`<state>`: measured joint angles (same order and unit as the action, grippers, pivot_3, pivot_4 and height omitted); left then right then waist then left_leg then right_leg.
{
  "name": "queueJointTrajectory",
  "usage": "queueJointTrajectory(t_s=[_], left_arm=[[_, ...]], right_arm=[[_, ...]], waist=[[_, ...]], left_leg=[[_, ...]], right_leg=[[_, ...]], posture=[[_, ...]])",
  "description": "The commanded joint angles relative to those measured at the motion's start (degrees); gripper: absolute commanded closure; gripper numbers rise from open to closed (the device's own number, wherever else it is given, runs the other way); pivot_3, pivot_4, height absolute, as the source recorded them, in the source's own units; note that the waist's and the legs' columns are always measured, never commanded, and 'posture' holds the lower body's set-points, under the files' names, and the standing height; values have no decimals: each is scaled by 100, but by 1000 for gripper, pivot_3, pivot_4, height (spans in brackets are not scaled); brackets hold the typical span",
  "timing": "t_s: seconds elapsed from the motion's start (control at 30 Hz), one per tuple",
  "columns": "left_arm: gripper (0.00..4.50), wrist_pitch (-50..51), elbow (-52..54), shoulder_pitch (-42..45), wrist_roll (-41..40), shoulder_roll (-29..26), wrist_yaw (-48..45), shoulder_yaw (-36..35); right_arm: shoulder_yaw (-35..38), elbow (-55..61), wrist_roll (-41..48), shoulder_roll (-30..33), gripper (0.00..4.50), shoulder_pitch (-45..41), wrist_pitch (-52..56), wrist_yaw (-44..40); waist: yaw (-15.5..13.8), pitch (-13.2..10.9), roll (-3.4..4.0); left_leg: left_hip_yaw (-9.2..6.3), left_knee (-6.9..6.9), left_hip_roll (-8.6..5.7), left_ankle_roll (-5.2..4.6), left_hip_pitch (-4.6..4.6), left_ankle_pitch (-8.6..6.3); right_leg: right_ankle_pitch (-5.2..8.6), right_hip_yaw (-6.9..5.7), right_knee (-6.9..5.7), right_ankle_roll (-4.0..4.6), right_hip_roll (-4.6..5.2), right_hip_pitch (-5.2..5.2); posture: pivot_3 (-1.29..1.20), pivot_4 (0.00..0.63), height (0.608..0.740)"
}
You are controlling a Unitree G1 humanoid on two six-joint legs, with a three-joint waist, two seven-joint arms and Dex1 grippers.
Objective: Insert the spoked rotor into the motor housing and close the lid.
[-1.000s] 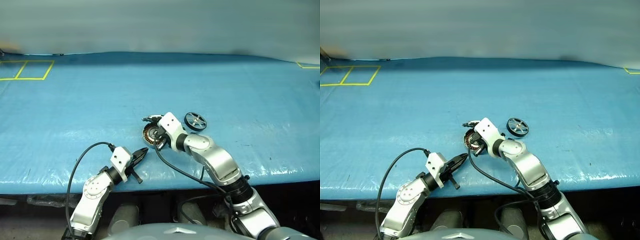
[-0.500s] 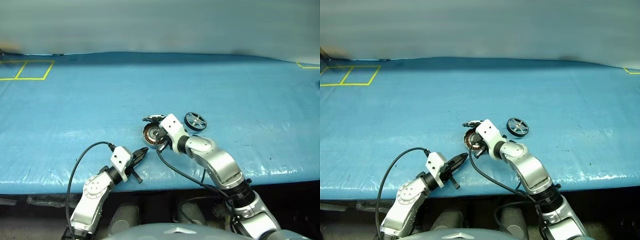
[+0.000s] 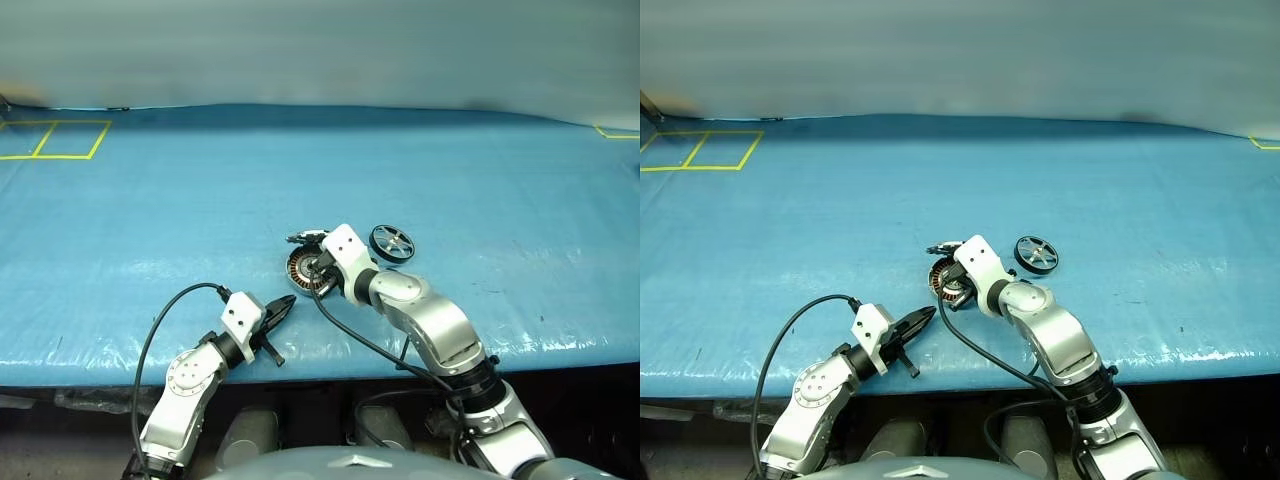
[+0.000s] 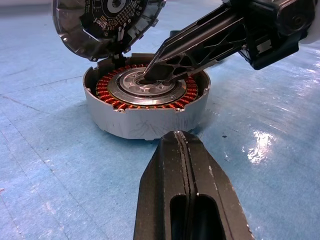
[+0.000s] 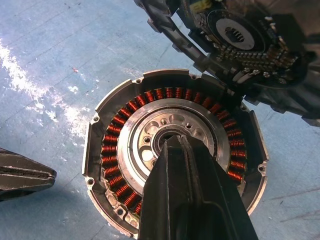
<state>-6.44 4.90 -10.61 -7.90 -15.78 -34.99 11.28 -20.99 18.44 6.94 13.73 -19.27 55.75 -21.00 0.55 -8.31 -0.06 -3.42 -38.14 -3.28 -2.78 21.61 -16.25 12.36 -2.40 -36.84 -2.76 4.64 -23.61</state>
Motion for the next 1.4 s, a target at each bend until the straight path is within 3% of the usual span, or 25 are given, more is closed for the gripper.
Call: queueJointTrajectory(t_s=[0.03,0.57,0.93,1.13,1.27,1.4], left_arm=[[4500,20,196,20,-48,0,26,-9],[4500,106,201,36,-27,15,140,-4],[4500,81,137,68,-63,51,100,26],[4500,84,109,91,-75,60,71,29],[4500,87,91,106,-74,56,50,29],[4500,81,82,108,-73,56,51,20]], right_arm=[[-113,137,65,71,4478,56,131,-121],[-217,130,53,236,4478,-102,92,-260],[1090,2069,867,649,4478,482,1060,-361],[1903,2171,711,1060,4478,567,1862,104],[2165,1848,492,792,3584,429,1748,601],[2344,1221,150,283,2210,221,1347,1257]], waist=[[0,0,0],[3,0,0],[-25,-3,2],[-42,-3,3],[-25,-3,3],[-20,-4,4]], left_leg=[[0,0,0,0,0,0],[0,2,0,0,0,0],[-2,2,-1,-3,15,-2],[0,0,-1,-5,15,-3],[0,6,2,-3,15,-2],[1,5,1,-2,15,-1]], right_leg=[[0,0,1,0,0,0],[0,0,1,0,0,1],[0,-1,4,-1,5,1],[0,-1,3,-2,5,4],[1,0,2,0,5,1],[1,0,1,0,3,2]], posture=[[0,150,740],[0,150,740],[0,150,740],[0,150,740],[0,150,740],[0,150,740]])
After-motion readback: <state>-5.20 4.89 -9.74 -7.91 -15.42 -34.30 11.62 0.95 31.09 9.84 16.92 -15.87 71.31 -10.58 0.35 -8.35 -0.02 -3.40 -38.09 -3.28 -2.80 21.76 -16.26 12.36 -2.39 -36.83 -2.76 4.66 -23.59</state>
